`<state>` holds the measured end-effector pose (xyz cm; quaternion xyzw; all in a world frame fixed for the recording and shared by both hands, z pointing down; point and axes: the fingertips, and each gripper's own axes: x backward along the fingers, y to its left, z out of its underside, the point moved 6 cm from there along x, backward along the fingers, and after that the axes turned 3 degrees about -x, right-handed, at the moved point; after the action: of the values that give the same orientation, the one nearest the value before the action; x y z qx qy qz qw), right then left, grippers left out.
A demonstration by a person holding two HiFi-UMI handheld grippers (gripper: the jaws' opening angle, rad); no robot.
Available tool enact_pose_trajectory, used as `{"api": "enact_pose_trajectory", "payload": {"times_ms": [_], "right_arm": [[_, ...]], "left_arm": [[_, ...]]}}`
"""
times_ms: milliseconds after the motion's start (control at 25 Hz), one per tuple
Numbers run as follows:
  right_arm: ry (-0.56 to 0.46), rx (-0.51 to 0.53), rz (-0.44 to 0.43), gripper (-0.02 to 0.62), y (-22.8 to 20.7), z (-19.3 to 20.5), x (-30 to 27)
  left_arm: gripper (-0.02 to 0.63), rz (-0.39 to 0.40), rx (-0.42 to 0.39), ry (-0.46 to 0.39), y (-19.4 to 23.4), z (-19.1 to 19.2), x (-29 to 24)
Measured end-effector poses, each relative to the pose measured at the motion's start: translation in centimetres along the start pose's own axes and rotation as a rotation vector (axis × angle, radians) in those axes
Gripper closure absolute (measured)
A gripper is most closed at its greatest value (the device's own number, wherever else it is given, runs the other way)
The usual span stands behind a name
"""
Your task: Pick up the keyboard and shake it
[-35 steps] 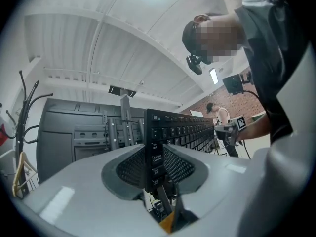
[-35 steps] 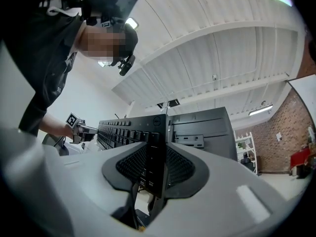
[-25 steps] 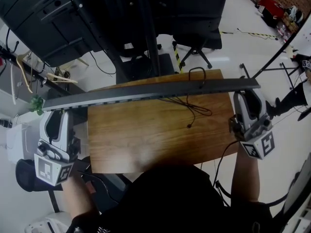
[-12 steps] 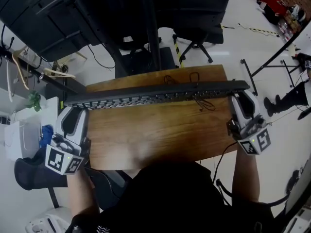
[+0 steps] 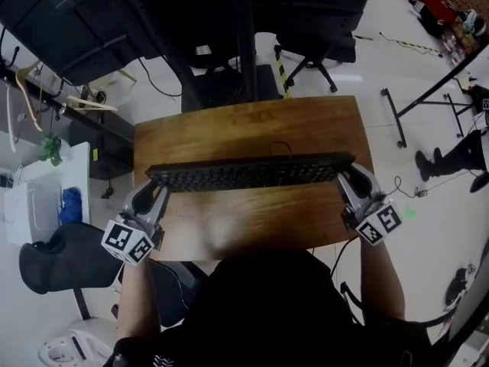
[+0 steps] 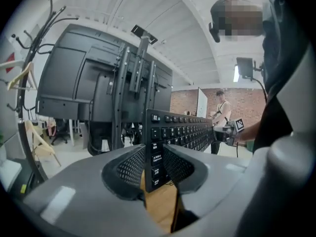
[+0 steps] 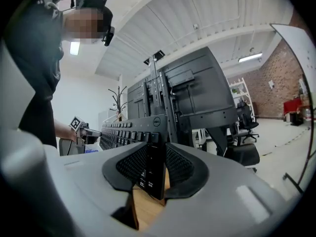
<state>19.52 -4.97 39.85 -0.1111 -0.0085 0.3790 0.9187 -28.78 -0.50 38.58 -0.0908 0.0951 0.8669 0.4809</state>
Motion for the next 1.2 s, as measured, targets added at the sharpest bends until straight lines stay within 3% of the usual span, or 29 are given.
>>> {"api": "enact_pose_trajectory", "payload": {"times_ms": [280, 480, 880, 1200], "right_arm": [[0.189, -0.125, 0.006, 0.48, -1.4, 8.1, -1.2], [0.314, -0.194, 0.013, 0.48, -2.1, 12.7, -1.0], [0.485, -0.325, 0.048, 0.48, -3.2, 18.4, -1.1], [0.59, -0.354, 0.072, 0.477, -3.8, 20.9, -1.5]], "left_arm": [[0.506, -0.005, 0.184, 0.164, 0.1, 9.9, -0.7], [0.506, 0.014, 0.279, 0.266, -0.3, 14.9, -1.2], [0.505, 0.05, 0.404, 0.428, -0.3, 20.9, -2.7], [0.502, 0.05, 0.473, 0.54, -0.7, 24.2, -3.0]]}}
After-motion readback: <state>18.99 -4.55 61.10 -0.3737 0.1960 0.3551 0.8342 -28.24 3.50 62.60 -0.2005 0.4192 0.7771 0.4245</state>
